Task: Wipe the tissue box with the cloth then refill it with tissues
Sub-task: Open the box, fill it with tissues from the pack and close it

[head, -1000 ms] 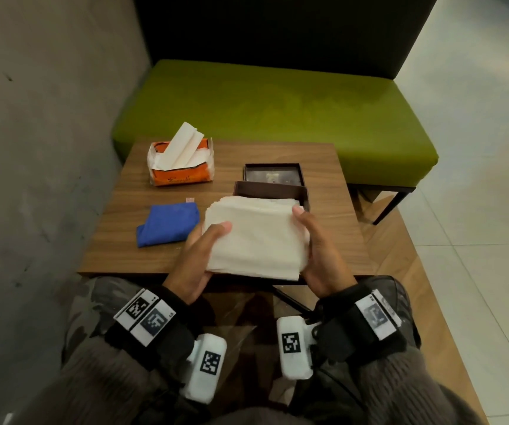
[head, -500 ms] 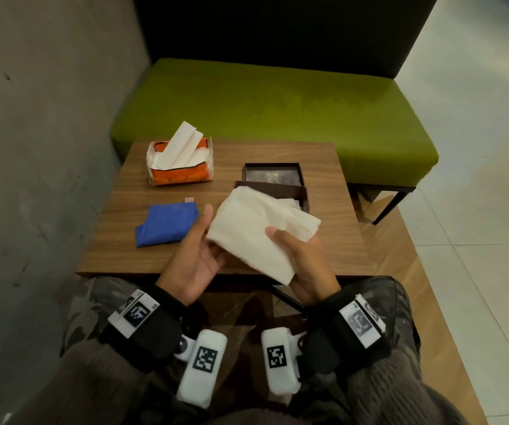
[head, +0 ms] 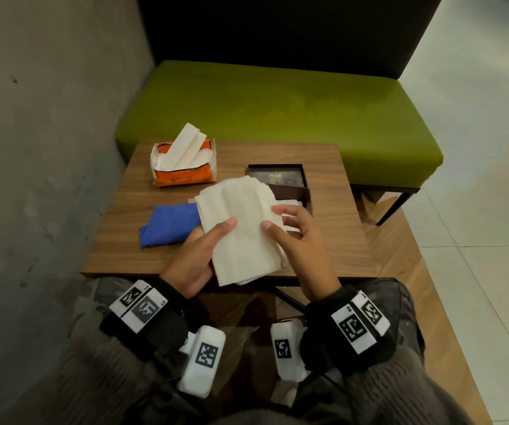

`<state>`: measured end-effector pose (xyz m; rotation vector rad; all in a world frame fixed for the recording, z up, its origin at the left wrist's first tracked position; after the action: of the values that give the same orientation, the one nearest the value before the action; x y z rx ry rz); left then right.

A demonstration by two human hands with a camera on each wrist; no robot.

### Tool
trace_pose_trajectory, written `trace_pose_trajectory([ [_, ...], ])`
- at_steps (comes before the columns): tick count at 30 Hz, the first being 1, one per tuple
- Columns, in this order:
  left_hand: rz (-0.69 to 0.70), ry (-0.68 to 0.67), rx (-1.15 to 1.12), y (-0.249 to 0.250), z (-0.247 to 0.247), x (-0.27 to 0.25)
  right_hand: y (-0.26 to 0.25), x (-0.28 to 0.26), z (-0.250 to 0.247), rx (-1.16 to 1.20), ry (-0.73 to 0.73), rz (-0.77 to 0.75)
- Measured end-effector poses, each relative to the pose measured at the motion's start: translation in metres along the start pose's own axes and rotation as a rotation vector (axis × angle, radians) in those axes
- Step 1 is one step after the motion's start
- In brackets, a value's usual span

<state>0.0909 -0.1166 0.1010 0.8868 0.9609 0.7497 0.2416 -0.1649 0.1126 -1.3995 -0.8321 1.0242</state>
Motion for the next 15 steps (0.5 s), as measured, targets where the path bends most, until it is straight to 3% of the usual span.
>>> trace_pose_trajectory([
  [5,-0.005,0.039,-0.044,-0.002,0.007,0.001,0.007,0.001,0.010,0.041,-0.021,0.135],
  [12,-0.033,0.026,-0.077,0.000,0.006,0.004,0.003,-0.004,0.010,0.144,-0.064,0.192],
  [15,-0.038,-0.001,-0.073,-0.001,0.007,0.004,0.000,-0.007,0.014,0.077,-0.099,0.189],
])
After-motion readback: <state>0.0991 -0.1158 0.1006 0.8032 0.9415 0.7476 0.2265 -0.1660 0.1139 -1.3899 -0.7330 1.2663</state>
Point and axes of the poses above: each hand's wrist, its own x-axis towards the middle knuckle, its own z-axis out of the palm, y = z × x, the point moved 6 cm from there along x, towards the middle knuckle, and after that the axes turned 4 degrees about x, right-handed, at the moved point
